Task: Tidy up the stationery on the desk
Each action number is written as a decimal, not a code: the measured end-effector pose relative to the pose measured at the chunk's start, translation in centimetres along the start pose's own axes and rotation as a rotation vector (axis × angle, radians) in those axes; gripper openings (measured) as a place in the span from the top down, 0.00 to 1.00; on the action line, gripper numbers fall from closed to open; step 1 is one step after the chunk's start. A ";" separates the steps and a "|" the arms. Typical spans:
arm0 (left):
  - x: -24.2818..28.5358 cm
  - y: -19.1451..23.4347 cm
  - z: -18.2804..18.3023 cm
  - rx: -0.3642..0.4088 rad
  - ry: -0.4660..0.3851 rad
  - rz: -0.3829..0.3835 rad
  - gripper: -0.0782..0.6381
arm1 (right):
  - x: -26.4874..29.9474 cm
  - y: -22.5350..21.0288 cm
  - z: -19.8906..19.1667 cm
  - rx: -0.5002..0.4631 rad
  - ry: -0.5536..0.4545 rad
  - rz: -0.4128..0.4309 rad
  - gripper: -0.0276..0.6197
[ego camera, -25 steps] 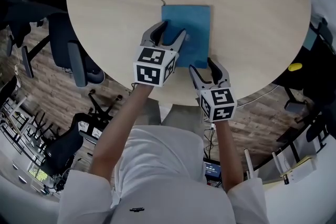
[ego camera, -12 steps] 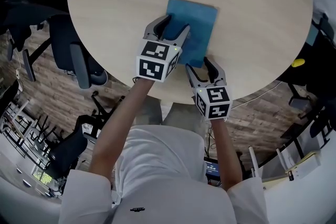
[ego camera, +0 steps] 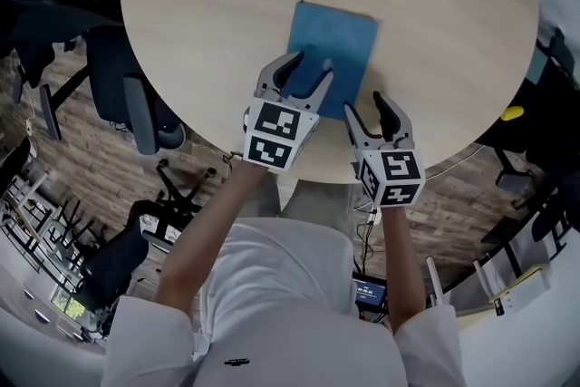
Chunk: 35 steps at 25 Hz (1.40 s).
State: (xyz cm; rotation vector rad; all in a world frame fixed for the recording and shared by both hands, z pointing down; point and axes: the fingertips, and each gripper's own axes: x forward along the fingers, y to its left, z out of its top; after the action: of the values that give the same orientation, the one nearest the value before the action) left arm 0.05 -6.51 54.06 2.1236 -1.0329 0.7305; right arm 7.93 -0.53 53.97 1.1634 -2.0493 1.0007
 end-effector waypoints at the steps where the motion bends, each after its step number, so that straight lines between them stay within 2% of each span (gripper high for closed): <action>1: 0.0 -0.2 0.0 -0.003 0.001 -0.011 0.57 | -0.1 -0.4 0.7 -0.013 -0.011 -0.005 0.56; 4: -0.1 -0.7 0.9 -0.011 -0.020 -0.019 0.61 | -0.2 -1.5 2.9 -0.059 -0.053 -0.021 0.56; 7: -0.7 -0.6 3.0 -0.021 -0.071 0.012 0.78 | -0.5 -2.8 5.5 -0.139 -0.098 -0.058 0.56; 9: -0.9 -0.8 4.4 -0.031 -0.086 0.014 0.82 | -0.6 -3.9 7.3 -0.193 -0.114 -0.078 0.56; 14: -0.7 -1.8 6.7 -0.080 -0.078 -0.026 0.86 | -0.5 -6.8 11.5 -0.260 -0.136 -0.079 0.56; 21: 0.7 -2.5 9.2 -0.052 -0.089 -0.020 0.86 | 1.5 -12.2 16.4 -0.331 -0.138 -0.115 0.56; 23: 1.0 -2.5 9.6 -0.046 -0.089 -0.001 0.86 | 2.3 -13.6 17.5 -0.372 -0.134 -0.127 0.59; 25: 1.3 -2.3 9.9 -0.052 -0.087 0.024 0.86 | 3.2 -15.0 18.4 -0.418 -0.125 -0.136 0.64; 35: 2.1 -3.2 9.9 -0.103 -0.077 0.040 0.86 | 7.6 -19.0 21.4 -0.625 -0.057 -0.121 0.66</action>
State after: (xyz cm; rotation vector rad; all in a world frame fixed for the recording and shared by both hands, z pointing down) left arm 5.72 -13.44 48.35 2.0615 -1.1330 0.6054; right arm 18.76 -28.09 54.10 0.9618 -2.0812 0.2283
